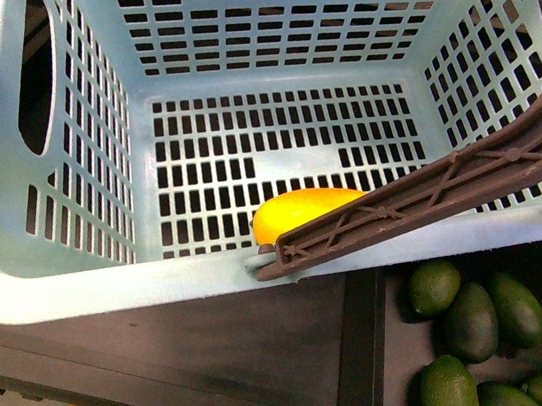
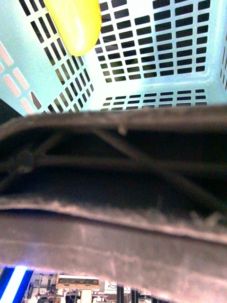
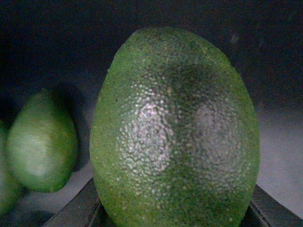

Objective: Pick mango and avocado into basket

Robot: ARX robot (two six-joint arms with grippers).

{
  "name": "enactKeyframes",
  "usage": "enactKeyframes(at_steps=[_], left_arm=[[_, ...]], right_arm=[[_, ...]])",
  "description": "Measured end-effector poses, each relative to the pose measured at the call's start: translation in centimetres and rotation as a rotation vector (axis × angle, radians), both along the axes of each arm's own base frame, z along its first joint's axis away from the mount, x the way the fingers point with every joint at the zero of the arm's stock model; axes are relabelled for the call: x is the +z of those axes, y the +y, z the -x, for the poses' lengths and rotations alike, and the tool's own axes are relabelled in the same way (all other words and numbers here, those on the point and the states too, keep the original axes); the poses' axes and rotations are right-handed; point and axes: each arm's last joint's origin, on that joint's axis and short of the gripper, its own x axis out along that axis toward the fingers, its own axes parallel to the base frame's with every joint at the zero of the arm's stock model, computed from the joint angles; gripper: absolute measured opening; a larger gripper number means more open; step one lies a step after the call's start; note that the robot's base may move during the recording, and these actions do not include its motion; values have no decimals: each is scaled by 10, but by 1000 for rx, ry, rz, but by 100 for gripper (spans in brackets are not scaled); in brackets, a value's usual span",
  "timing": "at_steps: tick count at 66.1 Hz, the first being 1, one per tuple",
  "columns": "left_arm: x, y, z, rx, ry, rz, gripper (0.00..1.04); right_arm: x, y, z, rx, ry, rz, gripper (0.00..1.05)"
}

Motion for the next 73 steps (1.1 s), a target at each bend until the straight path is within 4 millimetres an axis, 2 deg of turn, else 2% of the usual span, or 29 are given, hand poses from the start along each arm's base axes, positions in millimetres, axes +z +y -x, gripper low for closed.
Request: enactKeyframes(at_steps=[8,23,32,44,49,54,69,73], left_arm=[[0,0,0,0,0,0,14],[0,0,0,0,0,0,14],[0,0,0,0,0,0,14],[0,0,0,1,0,0,14],[0,0,0,0,0,0,14],[0,0,0,0,0,1,14],[0,0,0,1,-1,0,14],[0,0,0,0,0,0,14]], right_arm=[[34,3,18,-10,-89,-23,48],[103,19,47,-13,-268,-68,48],[149,33,61,-3,-391,-74,48],[192,62,68,40,-511,-70,48],[202,78,66,64,-541,-80,48],[208,111,57,118,-567,-111,48],[214,174,31,241,-603,-175,48],[214,186,25,251,-608,-182,48]])
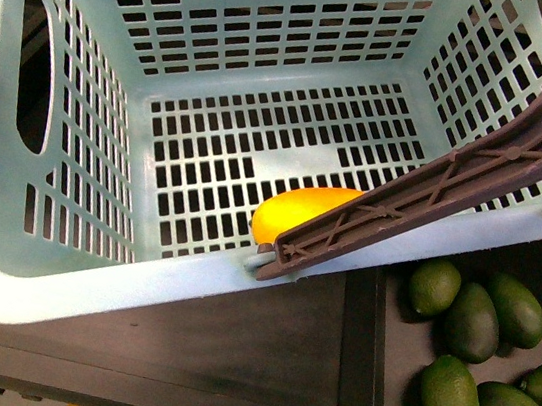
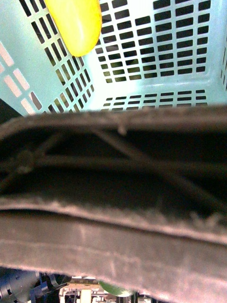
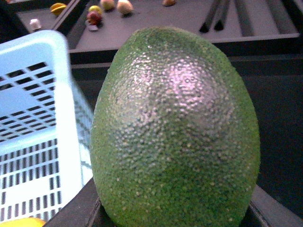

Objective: Pick mango and avocado into basket

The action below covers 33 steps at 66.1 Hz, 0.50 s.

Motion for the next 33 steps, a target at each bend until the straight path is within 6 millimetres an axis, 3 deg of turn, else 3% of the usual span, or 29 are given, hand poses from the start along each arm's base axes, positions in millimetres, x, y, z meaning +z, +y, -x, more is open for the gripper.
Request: enactKeyframes(at_steps=[11,19,33], left_arm=[[0,0,0,0,1,0,14],[0,0,0,0,0,-1,14],[0,0,0,0,0,0,14]], right_arm=[[-8,36,-17,45,20,7,48],[-14,51,-23,62,41,19,48],[-18,66,-28,72,53,15,76]])
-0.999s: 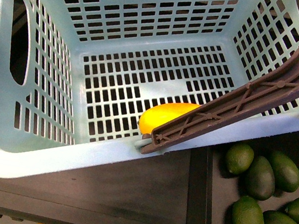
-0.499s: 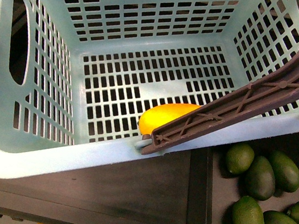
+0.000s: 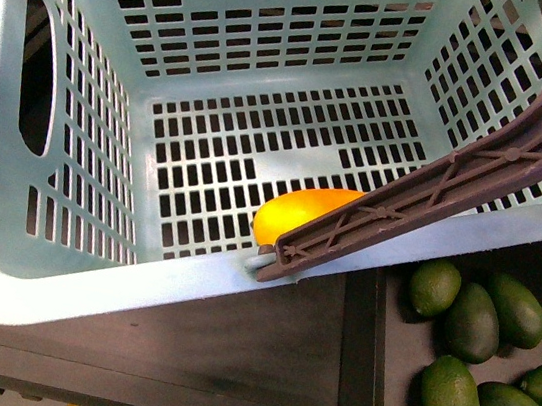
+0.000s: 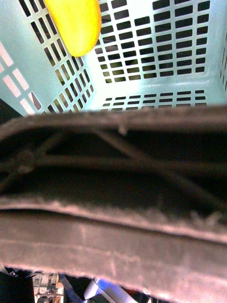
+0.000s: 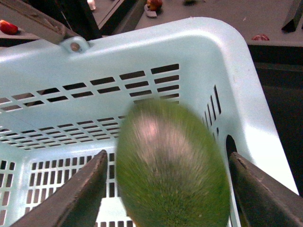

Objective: Pick mango and avocado into basket

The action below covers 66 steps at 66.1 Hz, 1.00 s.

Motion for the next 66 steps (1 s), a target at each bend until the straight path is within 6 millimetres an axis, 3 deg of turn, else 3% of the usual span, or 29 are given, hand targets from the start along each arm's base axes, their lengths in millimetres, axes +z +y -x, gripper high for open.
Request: enactKeyframes(at_steps=[9,17,21,27,41,54,66], left_arm=[[0,0,0,1,0,-1,14],[-1,0,0,3,6,2,14],[-1,0,0,5,2,-1,14],[-1,0,0,4,3,-1,14],[-1,0,0,1,4,1,14],[-1,0,0,2,4,0,14],[-1,0,0,2,3,0,14]], right_arm=[[7,2,2,-30,-19,-31,97],[22,-6,9,-141,-74,-52,95],[26,-15,19,-266,-213,-12,86],[23,-29,40,-317,-325,20,70],[-8,-49,81,-320,-306,65,35],[-20,-61,109,-315,-310,74,4],[-30,-68,130,-316,-310,78,2]])
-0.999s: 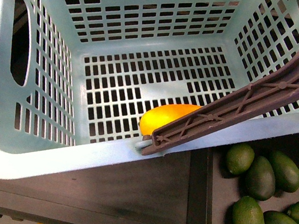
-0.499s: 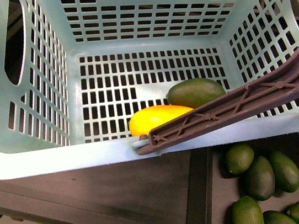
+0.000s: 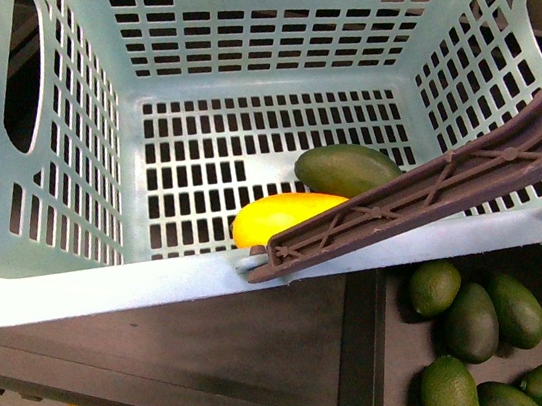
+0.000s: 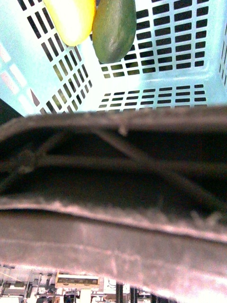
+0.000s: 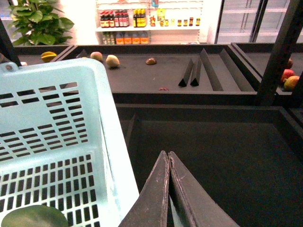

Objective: Pick mango and avocado into basket

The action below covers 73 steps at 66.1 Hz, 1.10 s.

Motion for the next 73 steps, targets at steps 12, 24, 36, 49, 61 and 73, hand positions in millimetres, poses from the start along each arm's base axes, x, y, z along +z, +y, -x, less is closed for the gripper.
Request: enactKeyframes(at_steps=[12,24,36,49,61,73], left_arm=[[0,0,0,0,0,0,14],[0,0,0,0,0,0,14],[0,0,0,0,1,0,14],[0,0,0,1,-1,-1,14],[0,0,0,0,0,0,14],[0,0,0,0,0,0,14]], right_arm=[[-7,-11,18,14,1,0,2],[-12,-14,33,-3,3,0,2],[-17,-14,44,-3,-5,0,2],[-22,-14,53,-3,-7,0,2],[-19,-14,60,-3,-16,0,2],[-17,-15,67,-3,-22,0,2]])
